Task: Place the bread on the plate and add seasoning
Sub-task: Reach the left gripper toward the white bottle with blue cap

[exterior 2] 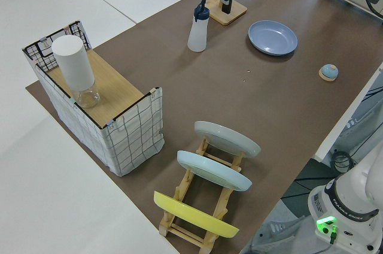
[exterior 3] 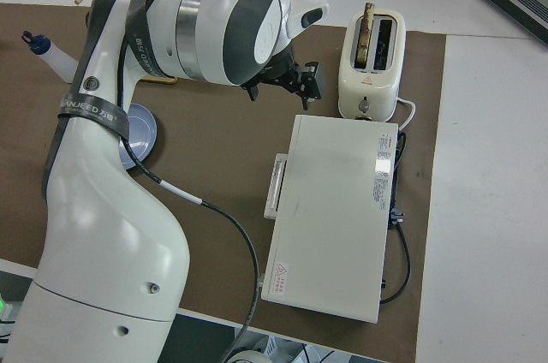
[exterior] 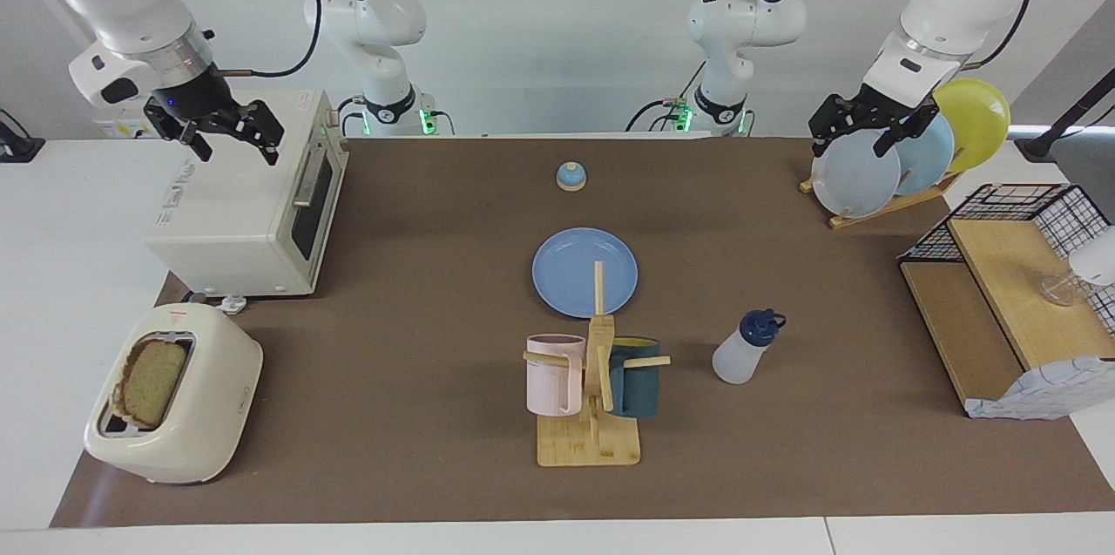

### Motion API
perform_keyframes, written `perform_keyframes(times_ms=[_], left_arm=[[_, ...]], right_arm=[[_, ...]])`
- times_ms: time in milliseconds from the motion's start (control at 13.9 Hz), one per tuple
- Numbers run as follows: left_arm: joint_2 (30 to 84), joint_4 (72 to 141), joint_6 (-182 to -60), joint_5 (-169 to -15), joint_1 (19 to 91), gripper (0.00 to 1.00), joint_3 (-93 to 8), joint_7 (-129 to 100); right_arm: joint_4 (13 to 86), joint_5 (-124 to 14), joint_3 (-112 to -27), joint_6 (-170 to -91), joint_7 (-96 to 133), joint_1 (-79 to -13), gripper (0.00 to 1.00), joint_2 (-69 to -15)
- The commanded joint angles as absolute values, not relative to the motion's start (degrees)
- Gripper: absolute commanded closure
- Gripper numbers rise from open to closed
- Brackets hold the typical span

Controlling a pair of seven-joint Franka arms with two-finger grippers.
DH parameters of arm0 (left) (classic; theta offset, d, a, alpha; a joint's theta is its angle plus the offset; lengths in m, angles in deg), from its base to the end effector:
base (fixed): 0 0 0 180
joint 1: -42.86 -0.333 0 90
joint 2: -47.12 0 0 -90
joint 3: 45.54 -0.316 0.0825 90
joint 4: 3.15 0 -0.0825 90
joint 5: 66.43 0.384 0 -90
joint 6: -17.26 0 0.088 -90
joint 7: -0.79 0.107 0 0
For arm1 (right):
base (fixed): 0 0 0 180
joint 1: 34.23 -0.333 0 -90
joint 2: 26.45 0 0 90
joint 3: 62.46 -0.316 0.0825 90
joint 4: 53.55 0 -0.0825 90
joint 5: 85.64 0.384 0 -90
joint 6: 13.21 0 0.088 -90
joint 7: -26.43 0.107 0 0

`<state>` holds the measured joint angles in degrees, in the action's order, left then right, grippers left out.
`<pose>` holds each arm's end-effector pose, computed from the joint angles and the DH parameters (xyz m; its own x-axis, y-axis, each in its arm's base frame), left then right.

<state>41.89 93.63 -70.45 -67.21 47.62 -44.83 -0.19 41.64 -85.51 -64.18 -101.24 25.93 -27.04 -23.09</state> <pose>0.5175 -0.0514 0.6146 0.9946 -0.0785 -0.0672 -0.0779 -0.9969 0.0113 0.5286 -0.0499 0.6109 0.9940 -0.0865 -0.0663 -0.0868 -0.9962 -0.0011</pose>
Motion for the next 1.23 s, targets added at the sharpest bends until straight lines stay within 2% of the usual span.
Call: perform_keyframes(times_ms=[0, 288, 505, 793, 1010, 1154], left_arm=[[41.40, 93.53, -70.02, -66.26, 47.34, 0.00, -44.48, -0.79], [40.17, 93.79, -69.85, -66.26, 47.78, 0.00, -44.57, -0.70], [39.21, 94.41, -68.44, -66.17, 46.99, 0.00, -44.92, -0.70], [39.03, 95.72, -73.07, -66.26, 46.99, 0.00, -44.92, -0.35], [35.88, 104.66, -87.89, -66.61, 47.87, 0.00, -44.75, -0.35], [33.94, 111.43, -97.13, -66.61, 49.18, 0.00, -44.66, -0.44]], right_arm=[[41.46, -84.84, -64.39, -101.19, 25.29, -26.75, 0.00, -22.85], [41.63, -85.37, -64.48, -101.89, 25.73, -26.93, 0.00, -22.76], [42.86, -85.46, -64.39, -106.72, 25.29, -26.84, 0.00, -22.59], [45.41, -85.73, -64.39, -119.09, 23.71, -26.23, 0.00, -22.76], [45.67, -91.42, -64.39, -127.00, 23.45, -26.05, 0.00, -24.34], [46.38, -91.70, -64.39, -133.15, 23.09, -23.61, 0.00, -26.18]])
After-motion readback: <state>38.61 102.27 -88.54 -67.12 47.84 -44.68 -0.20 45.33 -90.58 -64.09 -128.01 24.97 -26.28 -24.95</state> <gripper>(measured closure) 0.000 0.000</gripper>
